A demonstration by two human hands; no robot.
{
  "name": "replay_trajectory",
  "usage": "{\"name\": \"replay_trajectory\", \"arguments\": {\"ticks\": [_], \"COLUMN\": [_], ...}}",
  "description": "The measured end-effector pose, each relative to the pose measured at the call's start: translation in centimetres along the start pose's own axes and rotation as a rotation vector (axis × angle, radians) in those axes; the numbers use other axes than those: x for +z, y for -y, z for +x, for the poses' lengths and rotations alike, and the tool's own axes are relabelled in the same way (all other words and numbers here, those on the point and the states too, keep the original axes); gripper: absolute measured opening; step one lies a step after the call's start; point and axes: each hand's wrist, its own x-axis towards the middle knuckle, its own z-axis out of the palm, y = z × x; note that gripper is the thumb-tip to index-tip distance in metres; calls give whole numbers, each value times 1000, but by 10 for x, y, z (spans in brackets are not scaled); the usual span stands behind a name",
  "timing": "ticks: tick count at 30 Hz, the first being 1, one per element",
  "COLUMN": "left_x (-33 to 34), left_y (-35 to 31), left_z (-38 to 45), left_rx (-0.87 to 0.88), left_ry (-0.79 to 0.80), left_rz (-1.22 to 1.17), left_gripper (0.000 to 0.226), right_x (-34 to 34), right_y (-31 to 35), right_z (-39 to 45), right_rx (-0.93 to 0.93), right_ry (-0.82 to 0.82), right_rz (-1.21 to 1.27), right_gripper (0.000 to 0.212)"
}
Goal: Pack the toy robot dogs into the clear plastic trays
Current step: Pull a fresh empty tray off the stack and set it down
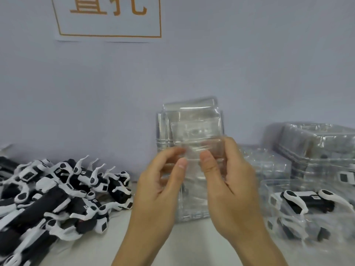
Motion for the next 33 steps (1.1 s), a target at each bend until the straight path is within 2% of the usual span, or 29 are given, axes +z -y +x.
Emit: {"name": "replay_trajectory", "arguments": {"ticks": [3, 8, 17, 19, 23, 27, 30, 33], "left_x": [7, 4, -6, -6, -6, -7, -8, -9], "left_y": [-2, -6, 2, 2, 2, 2, 2, 0], "left_z": [0, 1, 3, 3, 3, 3, 3, 3], "left_rx": [42, -23, -159, -179, -214, -274, -297, -286], "left_ry": [-70, -111, -146, -145, -121, -63, -45, -49], "left_rz": [-12, -153, -118, -137, -212, -314, -311, -280], "left_gripper": [10, 20, 33, 26, 19, 28, 23, 29], "right_x": [5, 5, 1, 0, -1, -2, -3, -5], "right_y": [-1, -6, -16, -17, -16, -17, -17, -16], "right_z": [-2, -3, -2, -2, -1, -1, 0, 0], "right_rx": [13, 131, 369, 403, 429, 465, 460, 434], "right_ry": [14, 57, 175, 179, 179, 186, 157, 171], "right_rz": [17, 73, 221, 256, 334, 382, 366, 340], "right_gripper": [13, 14, 16, 13, 21, 23, 24, 24]}}
